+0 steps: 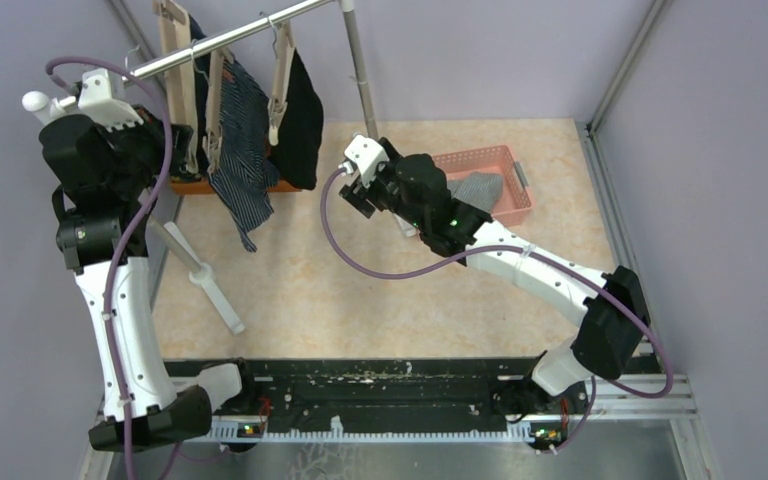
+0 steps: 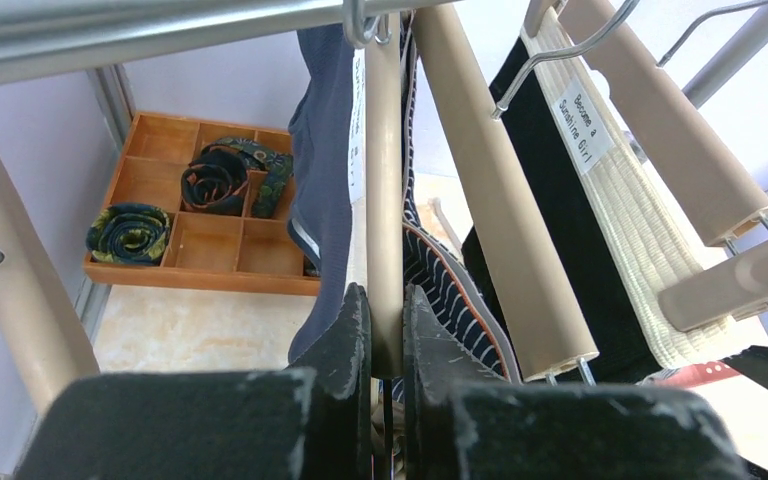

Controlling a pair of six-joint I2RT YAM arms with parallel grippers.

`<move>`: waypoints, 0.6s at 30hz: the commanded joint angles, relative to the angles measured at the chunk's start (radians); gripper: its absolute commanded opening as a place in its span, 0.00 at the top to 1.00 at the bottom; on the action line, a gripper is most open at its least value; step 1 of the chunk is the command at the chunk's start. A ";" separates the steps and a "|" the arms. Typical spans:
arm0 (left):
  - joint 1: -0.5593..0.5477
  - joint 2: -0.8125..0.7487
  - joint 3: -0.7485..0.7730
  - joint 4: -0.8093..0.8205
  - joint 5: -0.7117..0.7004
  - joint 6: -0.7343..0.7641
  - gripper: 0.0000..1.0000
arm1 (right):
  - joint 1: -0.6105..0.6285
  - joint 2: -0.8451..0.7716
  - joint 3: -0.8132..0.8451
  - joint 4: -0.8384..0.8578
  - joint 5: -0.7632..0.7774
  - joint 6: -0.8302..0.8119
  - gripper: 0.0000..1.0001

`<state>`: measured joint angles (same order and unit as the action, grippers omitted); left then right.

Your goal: Remove the underwear clipped to the hanger

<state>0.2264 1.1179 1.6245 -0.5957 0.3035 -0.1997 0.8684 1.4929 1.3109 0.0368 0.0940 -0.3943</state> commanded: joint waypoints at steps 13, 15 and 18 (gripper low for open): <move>0.002 -0.156 0.011 -0.036 -0.019 0.084 1.00 | 0.010 -0.048 0.019 0.041 -0.044 0.014 0.28; 0.002 -0.160 0.000 -0.088 -0.013 0.087 1.00 | 0.011 -0.052 0.019 0.036 -0.050 0.015 0.28; 0.002 -0.167 -0.052 -0.148 0.013 0.082 1.00 | 0.017 -0.057 0.026 0.024 -0.059 0.015 0.28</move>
<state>0.2264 0.9726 1.5963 -0.6830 0.2886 -0.1291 0.8688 1.4918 1.3106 0.0364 0.0601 -0.3901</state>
